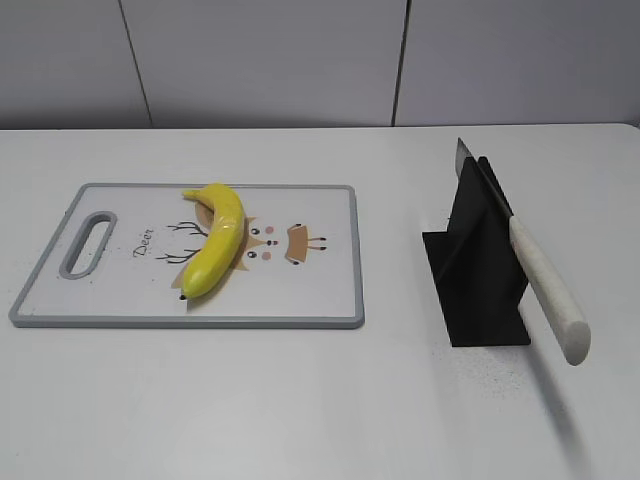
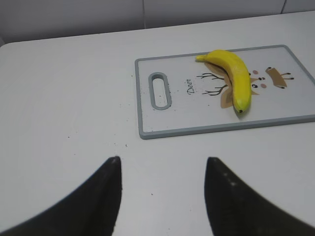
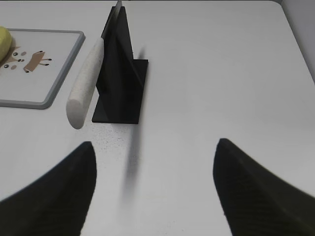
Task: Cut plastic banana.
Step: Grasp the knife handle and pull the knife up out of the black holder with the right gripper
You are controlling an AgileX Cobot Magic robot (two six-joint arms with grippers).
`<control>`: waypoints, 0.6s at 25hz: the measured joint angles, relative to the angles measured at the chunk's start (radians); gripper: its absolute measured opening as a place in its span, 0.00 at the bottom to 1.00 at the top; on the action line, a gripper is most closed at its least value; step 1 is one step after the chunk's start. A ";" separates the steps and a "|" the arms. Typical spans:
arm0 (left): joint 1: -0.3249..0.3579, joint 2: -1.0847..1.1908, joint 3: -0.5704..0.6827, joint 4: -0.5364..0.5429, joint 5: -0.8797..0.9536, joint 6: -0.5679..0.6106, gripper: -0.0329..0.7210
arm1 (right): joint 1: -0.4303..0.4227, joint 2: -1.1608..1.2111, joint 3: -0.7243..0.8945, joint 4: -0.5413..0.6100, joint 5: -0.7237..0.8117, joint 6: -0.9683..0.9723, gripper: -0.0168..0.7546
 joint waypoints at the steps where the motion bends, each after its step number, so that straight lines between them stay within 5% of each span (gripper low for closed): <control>1: 0.000 0.000 0.000 0.000 0.000 0.000 0.73 | 0.000 0.000 0.000 0.000 0.000 0.000 0.77; 15: 0.000 0.000 0.000 0.000 0.000 0.000 0.73 | 0.000 0.000 0.000 0.000 0.000 -0.001 0.77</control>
